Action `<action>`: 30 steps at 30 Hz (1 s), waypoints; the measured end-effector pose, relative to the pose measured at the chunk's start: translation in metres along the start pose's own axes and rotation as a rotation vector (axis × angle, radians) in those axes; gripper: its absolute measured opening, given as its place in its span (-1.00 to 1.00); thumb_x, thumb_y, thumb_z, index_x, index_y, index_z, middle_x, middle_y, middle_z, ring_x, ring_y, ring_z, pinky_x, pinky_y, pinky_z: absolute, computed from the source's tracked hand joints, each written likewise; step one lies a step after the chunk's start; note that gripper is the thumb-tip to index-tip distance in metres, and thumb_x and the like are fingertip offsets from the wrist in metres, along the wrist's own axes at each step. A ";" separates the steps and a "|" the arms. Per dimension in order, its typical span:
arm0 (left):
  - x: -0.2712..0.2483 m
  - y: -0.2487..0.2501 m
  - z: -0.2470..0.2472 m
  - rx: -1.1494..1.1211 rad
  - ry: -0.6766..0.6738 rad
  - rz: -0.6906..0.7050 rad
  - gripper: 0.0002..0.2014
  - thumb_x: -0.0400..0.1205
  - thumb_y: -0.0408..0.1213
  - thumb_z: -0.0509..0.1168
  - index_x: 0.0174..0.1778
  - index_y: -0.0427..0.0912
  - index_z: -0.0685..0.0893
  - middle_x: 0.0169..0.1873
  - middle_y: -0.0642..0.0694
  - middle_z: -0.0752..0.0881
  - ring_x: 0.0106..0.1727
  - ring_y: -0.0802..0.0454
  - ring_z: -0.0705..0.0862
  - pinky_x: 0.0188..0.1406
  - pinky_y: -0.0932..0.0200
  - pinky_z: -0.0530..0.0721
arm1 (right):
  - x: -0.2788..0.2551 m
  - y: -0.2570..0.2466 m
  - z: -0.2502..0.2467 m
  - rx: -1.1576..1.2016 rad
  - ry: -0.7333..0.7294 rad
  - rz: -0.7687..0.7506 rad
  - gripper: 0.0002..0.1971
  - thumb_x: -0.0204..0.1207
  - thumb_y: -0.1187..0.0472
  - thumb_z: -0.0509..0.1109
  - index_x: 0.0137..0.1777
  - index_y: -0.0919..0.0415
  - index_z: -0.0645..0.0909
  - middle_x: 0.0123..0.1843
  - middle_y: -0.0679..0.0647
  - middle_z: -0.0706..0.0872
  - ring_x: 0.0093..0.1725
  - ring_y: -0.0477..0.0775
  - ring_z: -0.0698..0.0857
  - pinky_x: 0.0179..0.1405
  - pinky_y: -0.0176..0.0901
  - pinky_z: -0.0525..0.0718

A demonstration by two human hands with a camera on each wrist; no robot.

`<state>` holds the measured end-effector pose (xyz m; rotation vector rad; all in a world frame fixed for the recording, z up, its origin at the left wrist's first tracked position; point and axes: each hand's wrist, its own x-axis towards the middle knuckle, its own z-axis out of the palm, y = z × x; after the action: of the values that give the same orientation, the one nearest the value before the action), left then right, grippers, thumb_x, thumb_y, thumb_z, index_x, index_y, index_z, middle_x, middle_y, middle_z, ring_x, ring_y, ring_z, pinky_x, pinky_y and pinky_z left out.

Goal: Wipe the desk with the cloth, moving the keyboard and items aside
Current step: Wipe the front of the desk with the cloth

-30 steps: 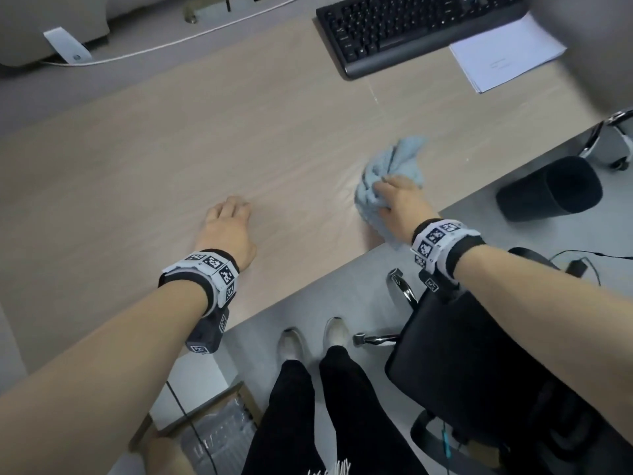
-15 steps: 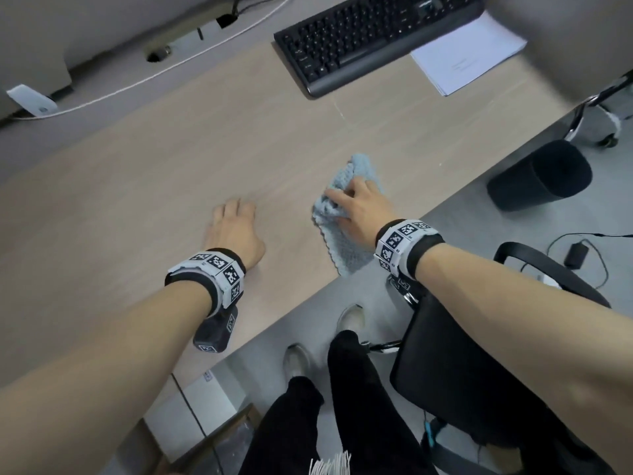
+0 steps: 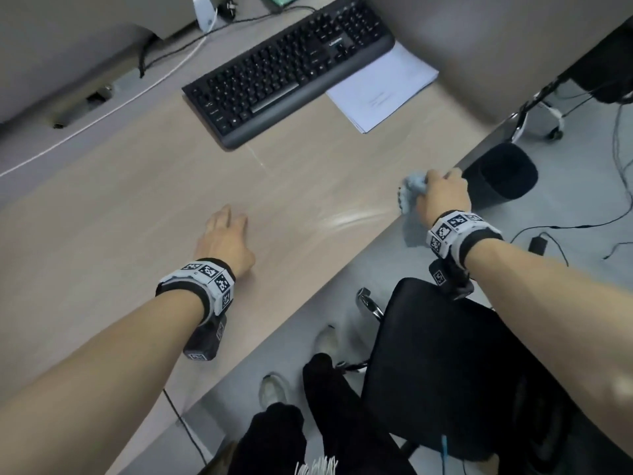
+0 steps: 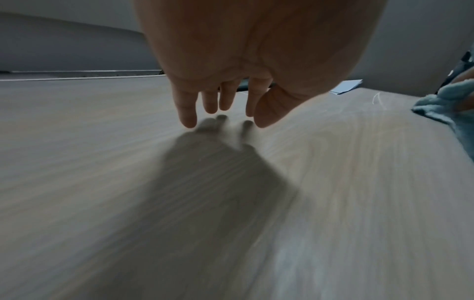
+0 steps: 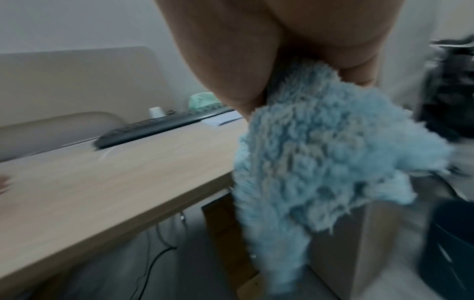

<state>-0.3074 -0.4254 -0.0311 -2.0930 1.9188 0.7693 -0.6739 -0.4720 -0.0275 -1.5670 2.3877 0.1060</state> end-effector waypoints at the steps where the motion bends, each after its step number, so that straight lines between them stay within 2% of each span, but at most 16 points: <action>1: 0.004 0.003 -0.002 -0.001 0.000 -0.005 -0.29 0.46 -0.41 0.24 0.59 -0.06 0.31 0.70 -0.21 0.09 0.70 -0.21 0.07 0.64 -0.13 0.21 | -0.005 -0.010 -0.002 0.059 0.010 -0.104 -0.66 0.49 0.30 0.30 0.28 0.21 0.52 0.24 0.34 0.47 0.23 0.42 0.52 0.12 0.17 0.64; 4: 0.016 0.009 -0.007 0.020 -0.010 -0.004 -0.28 0.45 -0.40 0.27 0.59 -0.07 0.31 0.70 -0.20 0.10 0.69 -0.21 0.08 0.64 -0.12 0.20 | -0.031 -0.058 0.015 0.190 -0.035 -0.451 -0.54 0.43 0.23 0.38 0.35 0.08 0.49 0.20 0.26 0.51 0.12 0.34 0.56 0.08 0.13 0.66; 7: 0.027 0.009 -0.011 0.041 -0.044 0.007 -0.25 0.44 -0.37 0.30 0.60 -0.07 0.30 0.70 -0.19 0.11 0.69 -0.21 0.08 0.64 -0.12 0.21 | -0.070 -0.108 0.045 0.182 -0.173 -0.710 -0.57 0.44 0.15 0.46 0.33 0.06 0.57 0.16 0.23 0.56 0.07 0.30 0.58 -0.03 0.09 0.67; 9: 0.032 0.009 -0.013 0.069 -0.073 0.014 -0.25 0.44 -0.36 0.30 0.61 -0.05 0.29 0.70 -0.17 0.12 0.69 -0.21 0.10 0.62 -0.13 0.25 | -0.080 -0.119 0.058 0.118 -0.193 -0.820 -0.58 0.42 0.12 0.50 0.29 0.06 0.60 0.17 0.23 0.58 0.07 0.29 0.57 -0.10 0.12 0.69; 11: 0.032 0.010 -0.014 0.102 -0.058 0.018 -0.29 0.46 -0.35 0.29 0.58 -0.02 0.32 0.68 -0.12 0.16 0.67 -0.21 0.14 0.55 -0.15 0.34 | -0.068 -0.106 0.057 0.110 -0.173 -0.779 -0.56 0.45 0.12 0.47 0.34 0.07 0.57 0.22 0.22 0.56 0.15 0.29 0.54 -0.05 0.13 0.68; 14: 0.032 0.005 -0.015 0.121 -0.011 0.063 -0.37 0.46 -0.33 0.26 0.51 0.02 0.40 0.63 -0.09 0.28 0.61 -0.21 0.23 0.46 -0.17 0.46 | -0.028 -0.067 0.042 0.119 -0.087 -0.452 -0.55 0.52 0.21 0.36 0.43 0.08 0.48 0.32 0.25 0.47 0.29 0.35 0.46 0.15 0.17 0.61; 16: 0.031 0.001 -0.017 0.126 -0.018 0.086 -0.36 0.44 -0.32 0.26 0.50 0.04 0.41 0.62 -0.08 0.29 0.59 -0.20 0.25 0.42 -0.16 0.50 | -0.004 -0.039 0.025 0.107 -0.064 -0.229 -0.57 0.53 0.26 0.31 0.42 0.12 0.47 0.34 0.31 0.45 0.30 0.42 0.46 0.23 0.20 0.56; 18: 0.030 -0.001 -0.020 0.133 -0.035 0.104 -0.34 0.43 -0.33 0.26 0.51 0.05 0.40 0.61 -0.07 0.29 0.58 -0.18 0.26 0.42 -0.12 0.51 | 0.004 -0.036 0.014 0.122 -0.049 -0.138 -0.58 0.51 0.27 0.29 0.39 0.17 0.49 0.31 0.35 0.46 0.26 0.45 0.51 0.24 0.18 0.55; 20: 0.032 -0.003 -0.023 0.131 -0.041 0.126 -0.35 0.43 -0.33 0.27 0.50 0.06 0.42 0.59 -0.06 0.32 0.56 -0.17 0.28 0.40 -0.08 0.51 | -0.005 -0.061 0.012 0.190 -0.029 -0.210 -0.57 0.49 0.23 0.31 0.38 0.17 0.49 0.27 0.32 0.48 0.20 0.41 0.55 0.17 0.09 0.56; 22: 0.035 -0.004 -0.028 0.125 -0.049 0.138 -0.37 0.44 -0.32 0.27 0.49 0.07 0.46 0.56 -0.06 0.36 0.52 -0.16 0.32 0.39 -0.05 0.50 | -0.028 -0.102 0.022 0.270 -0.048 -0.402 -0.54 0.43 0.18 0.37 0.35 0.13 0.49 0.22 0.24 0.52 0.12 0.32 0.58 0.04 -0.02 0.55; 24: 0.039 -0.005 -0.034 0.156 -0.064 0.150 -0.40 0.46 -0.30 0.28 0.47 0.09 0.50 0.52 -0.06 0.40 0.49 -0.17 0.37 0.37 -0.05 0.49 | -0.052 -0.138 0.039 0.258 -0.119 -0.617 -0.57 0.40 0.14 0.42 0.28 0.10 0.51 0.17 0.19 0.54 0.09 0.28 0.58 -0.08 0.01 0.62; 26: 0.042 -0.004 -0.039 0.199 -0.085 0.163 -0.44 0.48 -0.28 0.28 0.44 0.10 0.54 0.47 -0.07 0.45 0.44 -0.19 0.42 0.35 -0.05 0.50 | -0.058 -0.150 0.054 0.126 -0.153 -0.750 -0.58 0.41 0.08 0.47 0.27 0.09 0.54 0.18 0.17 0.56 0.10 0.28 0.56 -0.15 0.08 0.66; 28: 0.046 -0.002 -0.042 0.225 -0.094 0.169 -0.50 0.49 -0.26 0.28 0.39 0.10 0.60 0.39 -0.08 0.49 0.38 -0.21 0.48 0.29 -0.06 0.53 | -0.044 -0.140 0.056 0.087 -0.143 -0.732 -0.51 0.38 0.08 0.55 0.30 0.09 0.55 0.21 0.19 0.56 0.13 0.29 0.56 -0.12 0.13 0.69; 30: 0.047 0.001 -0.046 0.239 -0.092 0.173 -0.56 0.50 -0.24 0.27 0.32 0.10 0.65 0.33 -0.09 0.52 0.33 -0.22 0.52 0.22 -0.08 0.58 | -0.021 -0.117 0.048 0.108 -0.091 -0.575 -0.48 0.36 0.16 0.57 0.32 0.11 0.54 0.25 0.23 0.54 0.18 0.33 0.55 -0.03 0.13 0.66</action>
<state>-0.2963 -0.4885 -0.0160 -1.7423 2.0473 0.6205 -0.5506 -0.4914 -0.0569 -2.0678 1.7586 -0.0691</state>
